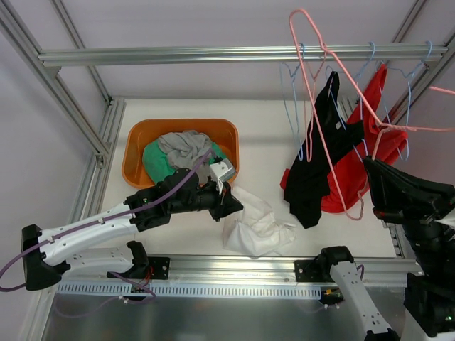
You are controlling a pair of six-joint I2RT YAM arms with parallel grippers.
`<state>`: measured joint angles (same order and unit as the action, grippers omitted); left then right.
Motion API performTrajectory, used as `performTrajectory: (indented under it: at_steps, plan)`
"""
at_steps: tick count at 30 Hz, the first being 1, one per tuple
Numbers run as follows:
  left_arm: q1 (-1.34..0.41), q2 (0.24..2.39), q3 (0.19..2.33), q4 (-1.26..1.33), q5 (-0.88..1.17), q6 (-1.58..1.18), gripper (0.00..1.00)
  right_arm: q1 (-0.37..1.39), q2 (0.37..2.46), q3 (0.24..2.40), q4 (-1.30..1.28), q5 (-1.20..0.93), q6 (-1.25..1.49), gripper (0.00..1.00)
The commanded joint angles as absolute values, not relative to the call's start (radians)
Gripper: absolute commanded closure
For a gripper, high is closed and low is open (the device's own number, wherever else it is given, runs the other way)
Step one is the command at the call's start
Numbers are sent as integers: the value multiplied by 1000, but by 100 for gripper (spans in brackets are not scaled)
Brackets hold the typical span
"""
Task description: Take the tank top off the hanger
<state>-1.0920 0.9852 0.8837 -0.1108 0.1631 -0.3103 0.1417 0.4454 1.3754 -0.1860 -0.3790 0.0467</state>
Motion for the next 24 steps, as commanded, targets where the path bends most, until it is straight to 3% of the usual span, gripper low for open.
performTrajectory:
  at_steps: [1, 2, 4, 5, 7, 8, 16, 21, 24]
  plan:
    - [-1091, 1005, 913, -92, 130, -353, 93, 141, 583, 1484, -744, -350, -81, 100]
    - [-1091, 1009, 911, -92, 120, -359, 82, 141, 600, 1496, -809, -348, -90, 100]
    - [-1091, 1014, 914, -106, 98, -365, 73, 141, 643, 1526, -857, -361, -98, 100]
    - [-1091, 1011, 936, -123, 94, -359, 46, 141, 659, 1540, -873, -359, -110, 100]
    - [-1091, 997, 977, -231, 31, -342, 10, 141, 716, 1577, -928, -342, -127, 100]
    - [-1091, 988, 1014, -267, 8, -334, 1, 141, 732, 1600, -931, -334, -135, 100]
    - [-1091, 861, 1028, -405, -112, -298, 1, 218, 957, 1733, -881, -230, -135, 100]
    - [-1091, 836, 1000, -429, -135, -302, 1, 516, 1092, 1850, -877, 118, -182, 100]
    - [-1091, 822, 1000, -440, -140, -302, 1, 603, 1163, 1896, -853, 263, -189, 100]
